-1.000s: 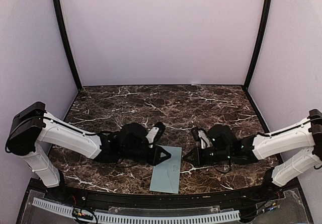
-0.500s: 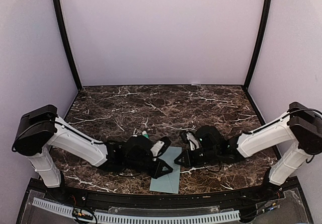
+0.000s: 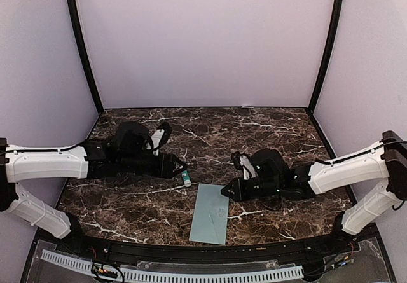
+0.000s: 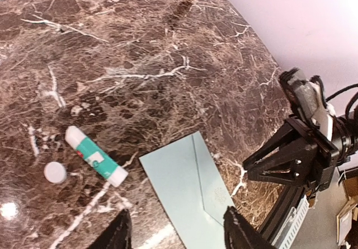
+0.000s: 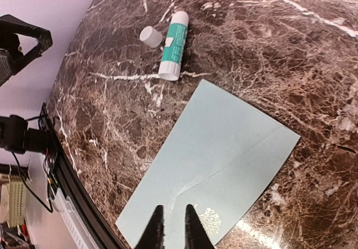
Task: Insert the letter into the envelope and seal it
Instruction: Seal the envelope flap on the envelope, then pick up the solid glue from the center of the board.
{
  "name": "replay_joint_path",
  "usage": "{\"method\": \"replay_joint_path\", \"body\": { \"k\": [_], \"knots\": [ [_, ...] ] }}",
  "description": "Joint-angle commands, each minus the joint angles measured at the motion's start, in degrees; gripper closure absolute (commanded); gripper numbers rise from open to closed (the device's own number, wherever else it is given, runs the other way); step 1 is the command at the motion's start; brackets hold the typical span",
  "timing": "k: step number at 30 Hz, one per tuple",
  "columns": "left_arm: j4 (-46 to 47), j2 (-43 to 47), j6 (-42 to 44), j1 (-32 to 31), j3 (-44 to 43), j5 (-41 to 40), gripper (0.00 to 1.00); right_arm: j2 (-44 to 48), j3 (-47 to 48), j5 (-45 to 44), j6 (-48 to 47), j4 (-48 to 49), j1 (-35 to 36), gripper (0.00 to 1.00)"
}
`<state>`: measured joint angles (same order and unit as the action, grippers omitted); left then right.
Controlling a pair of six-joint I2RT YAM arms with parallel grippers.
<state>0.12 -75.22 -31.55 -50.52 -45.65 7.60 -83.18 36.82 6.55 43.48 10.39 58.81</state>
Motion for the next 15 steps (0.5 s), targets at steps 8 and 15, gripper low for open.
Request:
{"method": "replay_joint_path", "body": {
  "k": [8, 15],
  "knots": [
    [-17.2, -1.5, 12.2, 16.6, -6.7, 8.0, 0.31, 2.0, 6.4, -8.3, -4.1, -10.2, 0.6, 0.45],
    [-11.5, 0.2, 13.5, 24.5, -11.4, 7.8, 0.3, -4.3, 14.6, -12.9, -5.0, -15.6, 3.5, 0.4]
  ]
}}
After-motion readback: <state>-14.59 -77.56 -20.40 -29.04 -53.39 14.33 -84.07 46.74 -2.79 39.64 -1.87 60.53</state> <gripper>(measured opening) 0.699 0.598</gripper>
